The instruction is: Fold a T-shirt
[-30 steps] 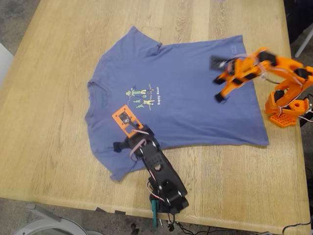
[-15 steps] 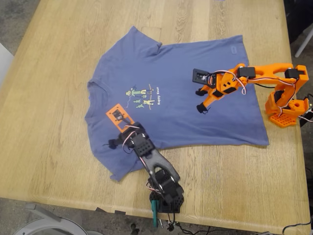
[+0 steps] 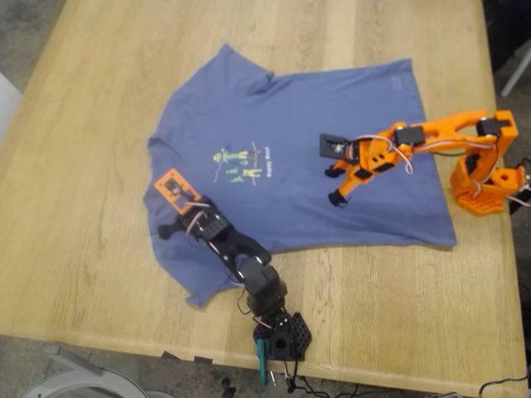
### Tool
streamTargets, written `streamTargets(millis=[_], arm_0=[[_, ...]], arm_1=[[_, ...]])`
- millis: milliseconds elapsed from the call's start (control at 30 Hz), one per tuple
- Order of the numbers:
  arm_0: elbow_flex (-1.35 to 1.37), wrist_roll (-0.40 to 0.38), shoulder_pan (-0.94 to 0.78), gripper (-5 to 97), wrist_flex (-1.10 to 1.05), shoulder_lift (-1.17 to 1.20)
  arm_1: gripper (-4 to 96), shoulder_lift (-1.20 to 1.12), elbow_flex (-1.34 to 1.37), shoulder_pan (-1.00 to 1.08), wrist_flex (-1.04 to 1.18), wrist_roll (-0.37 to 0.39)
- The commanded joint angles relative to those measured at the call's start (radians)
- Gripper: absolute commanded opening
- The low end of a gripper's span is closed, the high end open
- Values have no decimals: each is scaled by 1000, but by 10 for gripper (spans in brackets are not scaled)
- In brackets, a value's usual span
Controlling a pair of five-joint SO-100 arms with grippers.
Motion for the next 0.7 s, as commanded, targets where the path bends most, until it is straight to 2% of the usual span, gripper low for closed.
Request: streamTargets(millis=[0, 200, 433, 667], arm_0=[[-253, 8, -20, 534, -40, -63], [-462, 0, -43, 533, -6, -259], [-540, -34, -38, 527, 12, -374], [-611, -84, -32, 511, 118, -453]], arm_1=[[333, 8, -20, 0, -14, 8], [328, 5, -29, 0, 6, 8], [321, 23, -14, 23, 18, 14], [321, 67, 25, 44, 52, 25]])
